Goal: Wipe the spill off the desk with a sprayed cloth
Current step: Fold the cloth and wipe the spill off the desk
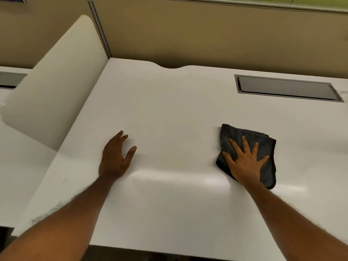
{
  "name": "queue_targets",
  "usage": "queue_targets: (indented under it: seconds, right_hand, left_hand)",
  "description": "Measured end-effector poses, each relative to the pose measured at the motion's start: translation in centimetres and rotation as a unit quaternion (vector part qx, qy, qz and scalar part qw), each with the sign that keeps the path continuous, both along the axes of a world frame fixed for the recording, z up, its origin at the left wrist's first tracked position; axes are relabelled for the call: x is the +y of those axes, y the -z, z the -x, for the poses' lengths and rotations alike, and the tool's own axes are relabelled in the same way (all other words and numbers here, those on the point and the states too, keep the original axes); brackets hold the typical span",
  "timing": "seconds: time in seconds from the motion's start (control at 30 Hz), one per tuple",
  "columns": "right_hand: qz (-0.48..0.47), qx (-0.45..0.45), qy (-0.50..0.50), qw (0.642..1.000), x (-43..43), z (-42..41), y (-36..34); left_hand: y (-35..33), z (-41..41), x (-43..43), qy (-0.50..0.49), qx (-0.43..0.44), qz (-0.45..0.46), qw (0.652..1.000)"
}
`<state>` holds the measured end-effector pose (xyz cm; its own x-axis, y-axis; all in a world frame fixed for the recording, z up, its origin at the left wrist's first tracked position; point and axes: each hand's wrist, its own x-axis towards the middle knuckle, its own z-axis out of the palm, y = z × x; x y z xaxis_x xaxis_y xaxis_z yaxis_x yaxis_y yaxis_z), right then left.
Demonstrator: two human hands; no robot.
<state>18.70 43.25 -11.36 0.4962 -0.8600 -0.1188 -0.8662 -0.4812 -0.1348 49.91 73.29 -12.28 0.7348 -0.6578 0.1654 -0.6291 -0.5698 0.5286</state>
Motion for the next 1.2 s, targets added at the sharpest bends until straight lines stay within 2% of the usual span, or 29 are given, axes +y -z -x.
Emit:
queue_targets:
  seconds: [0.2,0.33,0.53,0.7,0.9,1.0,1.2]
  right_hand:
    - [-0.016,-0.005,0.008,1.000,0.8,-0.7,-0.5]
    - [-0.027,0.001,0.020,0.999,2.9,-2.4,-0.6]
    - [-0.019,-0.006,-0.060,0.998,10.8,-8.8,-0.1]
    - [-0.011,0.005,-0.182,0.983,18.0,-13.6,0.4]
    - [-0.003,0.000,-0.221,0.975,16.7,-12.8,0.5]
    - [-0.008,0.000,-0.182,0.983,13.4,-10.3,0.3]
    - [-0.026,-0.012,0.057,0.998,6.7,-2.0,-0.2]
  left_hand:
    - [0.4,3.7,2.1,-0.053,0.000,0.008,0.999]
    - [0.4,4.4,2.2,-0.053,-0.003,0.006,0.999]
    - [0.9,4.5,2.1,-0.059,-0.021,-0.009,0.998]
    - [1.2,4.7,2.4,-0.032,-0.043,-0.102,0.993]
    - [1.0,4.6,2.8,-0.011,-0.048,-0.197,0.979]
    - [0.6,3.8,3.4,0.030,-0.043,-0.212,0.976]
    - [0.2,2.2,4.6,0.092,-0.053,-0.260,0.960]
